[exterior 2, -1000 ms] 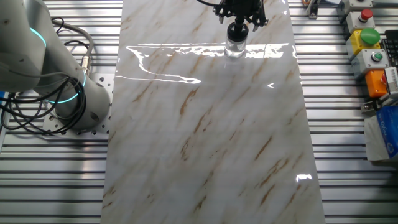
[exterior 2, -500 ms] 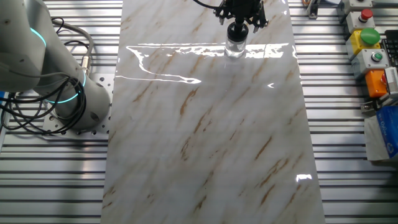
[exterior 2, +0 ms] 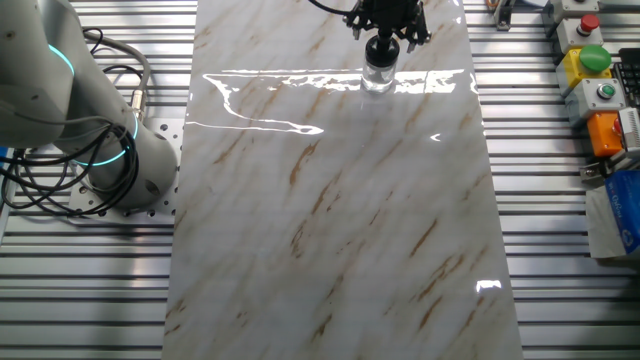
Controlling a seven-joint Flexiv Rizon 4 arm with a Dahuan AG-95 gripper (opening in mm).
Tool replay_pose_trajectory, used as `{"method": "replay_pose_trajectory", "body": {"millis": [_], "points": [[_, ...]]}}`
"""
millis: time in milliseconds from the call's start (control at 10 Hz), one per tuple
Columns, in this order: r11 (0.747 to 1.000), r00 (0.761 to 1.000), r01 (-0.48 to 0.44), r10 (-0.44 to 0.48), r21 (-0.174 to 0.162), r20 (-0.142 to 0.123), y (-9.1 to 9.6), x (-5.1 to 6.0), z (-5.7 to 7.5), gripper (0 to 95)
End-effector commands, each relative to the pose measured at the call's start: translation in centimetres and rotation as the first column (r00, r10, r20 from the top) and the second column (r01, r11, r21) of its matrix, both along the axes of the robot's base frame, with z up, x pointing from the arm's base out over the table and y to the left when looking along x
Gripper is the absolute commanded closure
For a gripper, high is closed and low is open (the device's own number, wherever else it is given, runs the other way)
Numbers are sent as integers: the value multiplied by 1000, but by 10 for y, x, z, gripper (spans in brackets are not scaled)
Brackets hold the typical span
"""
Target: Screw the lid onto the jar
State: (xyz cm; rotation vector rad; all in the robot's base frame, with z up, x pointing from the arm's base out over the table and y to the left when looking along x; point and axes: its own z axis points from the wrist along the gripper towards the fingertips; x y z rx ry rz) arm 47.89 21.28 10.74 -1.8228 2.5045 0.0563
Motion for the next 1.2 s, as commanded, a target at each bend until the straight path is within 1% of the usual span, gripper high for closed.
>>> {"method": "replay_pose_trajectory", "body": {"millis": [100, 300, 400, 800, 900, 1200], "points": [[1000, 1000, 1, -1, 3, 1, 0, 0, 0, 0], [1000, 1000, 5, -5, 1, 2, 0, 0, 0, 0], [1000, 1000, 5, -5, 1, 3, 0, 1, -2, 190], [1000, 1000, 4, -4, 9, 7, -2, 4, -7, 190], [1000, 1000, 9, -9, 12, 7, -2, 4, -7, 380], [999, 999, 37, -37, 13, 10, -2, 4, -7, 380]]}}
